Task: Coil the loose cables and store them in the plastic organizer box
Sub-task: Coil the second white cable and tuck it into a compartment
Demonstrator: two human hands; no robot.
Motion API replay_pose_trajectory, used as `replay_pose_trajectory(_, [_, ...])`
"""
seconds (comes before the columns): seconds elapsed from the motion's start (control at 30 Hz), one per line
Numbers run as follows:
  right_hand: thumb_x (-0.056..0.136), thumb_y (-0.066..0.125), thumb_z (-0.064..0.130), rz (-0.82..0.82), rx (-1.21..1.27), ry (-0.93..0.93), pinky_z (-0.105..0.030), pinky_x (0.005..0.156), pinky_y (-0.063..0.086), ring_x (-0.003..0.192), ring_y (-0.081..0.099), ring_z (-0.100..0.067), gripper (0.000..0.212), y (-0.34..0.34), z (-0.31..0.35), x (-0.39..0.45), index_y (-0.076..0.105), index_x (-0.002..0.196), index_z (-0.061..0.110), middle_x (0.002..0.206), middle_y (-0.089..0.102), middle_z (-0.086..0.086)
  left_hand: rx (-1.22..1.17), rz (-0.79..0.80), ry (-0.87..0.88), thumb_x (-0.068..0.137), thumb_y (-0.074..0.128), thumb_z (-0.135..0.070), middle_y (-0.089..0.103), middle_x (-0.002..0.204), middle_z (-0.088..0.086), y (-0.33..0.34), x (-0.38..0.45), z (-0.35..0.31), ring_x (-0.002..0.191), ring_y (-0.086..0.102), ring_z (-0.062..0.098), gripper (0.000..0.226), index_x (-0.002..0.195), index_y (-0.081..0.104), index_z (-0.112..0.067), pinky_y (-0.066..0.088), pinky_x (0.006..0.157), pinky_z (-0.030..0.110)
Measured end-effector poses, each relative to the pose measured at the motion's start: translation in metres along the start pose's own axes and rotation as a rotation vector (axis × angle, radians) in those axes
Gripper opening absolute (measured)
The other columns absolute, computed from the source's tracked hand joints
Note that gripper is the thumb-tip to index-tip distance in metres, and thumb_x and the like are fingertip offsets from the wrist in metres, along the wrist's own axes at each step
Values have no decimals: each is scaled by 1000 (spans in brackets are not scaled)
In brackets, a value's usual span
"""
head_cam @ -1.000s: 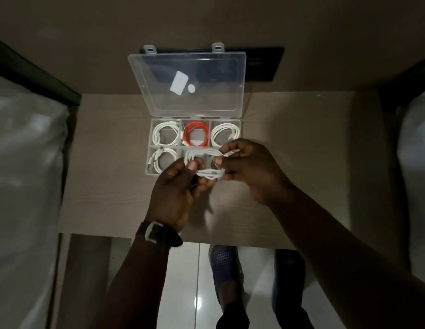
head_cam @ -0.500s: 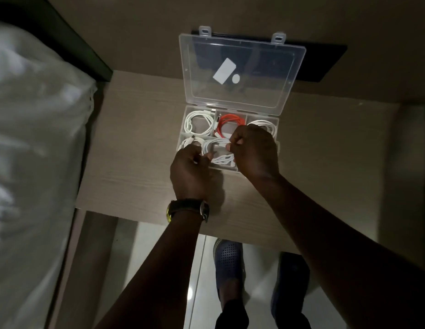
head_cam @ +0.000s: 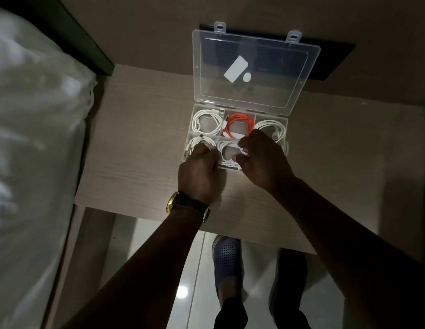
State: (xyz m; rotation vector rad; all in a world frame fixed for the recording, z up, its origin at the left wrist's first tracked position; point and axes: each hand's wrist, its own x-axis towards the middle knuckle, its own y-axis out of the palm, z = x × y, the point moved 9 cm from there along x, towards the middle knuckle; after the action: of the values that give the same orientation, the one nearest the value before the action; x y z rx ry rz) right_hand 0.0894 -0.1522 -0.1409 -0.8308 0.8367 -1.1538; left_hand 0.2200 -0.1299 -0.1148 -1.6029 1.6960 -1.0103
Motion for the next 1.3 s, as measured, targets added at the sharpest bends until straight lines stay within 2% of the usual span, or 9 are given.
replay_pose_trajectory(0.07, [86,70,22,28,-37,-28,-40,81,49,100,62,-37,27,1,2,0,69,103,2,110,62,-17,1,42,-59,78,57,-17,70,88,11,2,9,4,84,66,32,20,80,75,-8,46,63,32])
replay_pose_trajectory(0.17, [92,63,25,77,-125,-40,-37,79,47,99,62,-33,21,6,6,5,70,100,6,110,59,-13,-80,101,-349,80,63,-11,70,85,8,10,21,27,85,66,28,8,76,70,-10,51,73,33])
replay_pose_trajectory(0.27, [93,62,24,63,-138,-32,-36,75,49,94,65,-33,20,4,9,8,73,94,7,105,61,-11,-208,216,-603,80,69,-14,72,87,11,29,26,46,82,70,32,9,86,66,-8,58,76,45])
replay_pose_trajectory(0.37, [95,58,25,44,-154,-18,-37,73,50,95,65,-32,21,2,8,7,71,93,9,104,62,-10,-224,268,-680,83,64,-17,73,88,15,37,30,52,83,72,34,12,89,67,-7,59,79,46])
replay_pose_trajectory(0.67, [96,58,34,6,-86,24,-41,88,52,109,64,-30,30,0,-3,2,71,109,12,113,67,-10,-73,23,-277,81,62,-6,67,83,5,16,27,17,81,63,27,20,98,58,-15,44,68,34])
replay_pose_trajectory(0.87, [91,60,22,-130,25,0,-38,80,52,94,66,-32,19,-8,-6,-6,73,102,13,102,70,-12,-98,-27,-221,82,66,-10,68,82,4,17,22,20,82,64,25,7,88,63,-13,44,66,34])
replay_pose_trajectory(1.0, [89,56,15,-116,-186,-143,-41,69,49,82,60,-37,18,-1,7,-16,72,89,7,93,64,-14,30,-58,-122,83,55,-11,64,81,7,19,24,8,77,60,29,3,84,56,-13,28,59,31])
replay_pose_trajectory(1.13, [95,48,26,-23,-274,-93,-43,70,43,99,53,-37,23,7,11,-17,67,96,14,104,60,-7,106,-13,-98,83,36,-23,61,85,9,22,22,-1,82,58,32,19,89,53,-15,32,58,34])
replay_pose_trajectory(1.3, [94,53,19,-45,-105,-159,-43,82,49,96,59,-37,28,-14,8,-19,70,115,14,107,67,-10,64,55,-133,86,57,-19,64,90,9,19,22,12,86,61,34,5,88,59,-15,38,61,35])
